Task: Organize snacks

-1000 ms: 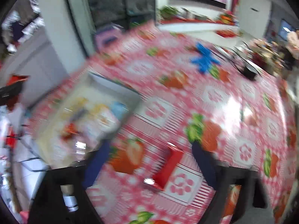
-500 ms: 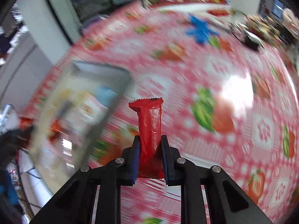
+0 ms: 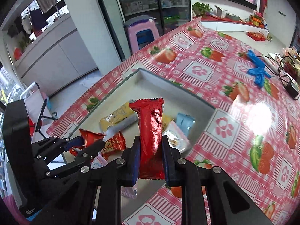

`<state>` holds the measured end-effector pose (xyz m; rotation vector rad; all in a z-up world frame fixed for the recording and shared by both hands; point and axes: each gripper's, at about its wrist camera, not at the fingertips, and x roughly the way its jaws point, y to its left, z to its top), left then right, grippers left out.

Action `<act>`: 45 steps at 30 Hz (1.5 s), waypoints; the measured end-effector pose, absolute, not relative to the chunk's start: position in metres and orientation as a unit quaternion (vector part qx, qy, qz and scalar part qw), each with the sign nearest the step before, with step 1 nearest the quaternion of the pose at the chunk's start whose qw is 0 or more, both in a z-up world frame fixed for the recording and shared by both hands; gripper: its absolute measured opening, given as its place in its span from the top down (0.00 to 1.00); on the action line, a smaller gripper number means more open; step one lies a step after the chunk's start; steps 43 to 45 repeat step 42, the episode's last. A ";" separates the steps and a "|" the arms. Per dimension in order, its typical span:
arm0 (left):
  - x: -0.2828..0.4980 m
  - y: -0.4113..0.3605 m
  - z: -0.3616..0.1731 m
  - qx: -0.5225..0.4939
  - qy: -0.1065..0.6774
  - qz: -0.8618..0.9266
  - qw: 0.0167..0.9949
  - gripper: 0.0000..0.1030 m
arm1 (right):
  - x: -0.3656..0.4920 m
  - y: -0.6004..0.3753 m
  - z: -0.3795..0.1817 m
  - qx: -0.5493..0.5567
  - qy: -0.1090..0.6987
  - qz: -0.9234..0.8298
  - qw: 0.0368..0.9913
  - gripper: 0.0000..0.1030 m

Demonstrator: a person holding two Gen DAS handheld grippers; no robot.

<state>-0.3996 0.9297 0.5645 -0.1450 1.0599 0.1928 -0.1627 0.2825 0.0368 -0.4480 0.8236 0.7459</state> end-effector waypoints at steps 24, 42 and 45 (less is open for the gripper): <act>-0.413 0.925 0.550 -0.061 0.506 0.112 0.853 0.00 | -0.164 0.279 0.014 -0.249 0.415 0.316 0.816 0.01; -0.415 0.921 0.554 -0.064 0.502 0.115 0.855 0.00 | -0.168 0.276 0.015 -0.254 0.414 0.320 0.814 0.01; -0.415 0.921 0.554 -0.064 0.502 0.115 0.855 0.00 | -0.168 0.276 0.015 -0.254 0.414 0.320 0.814 0.01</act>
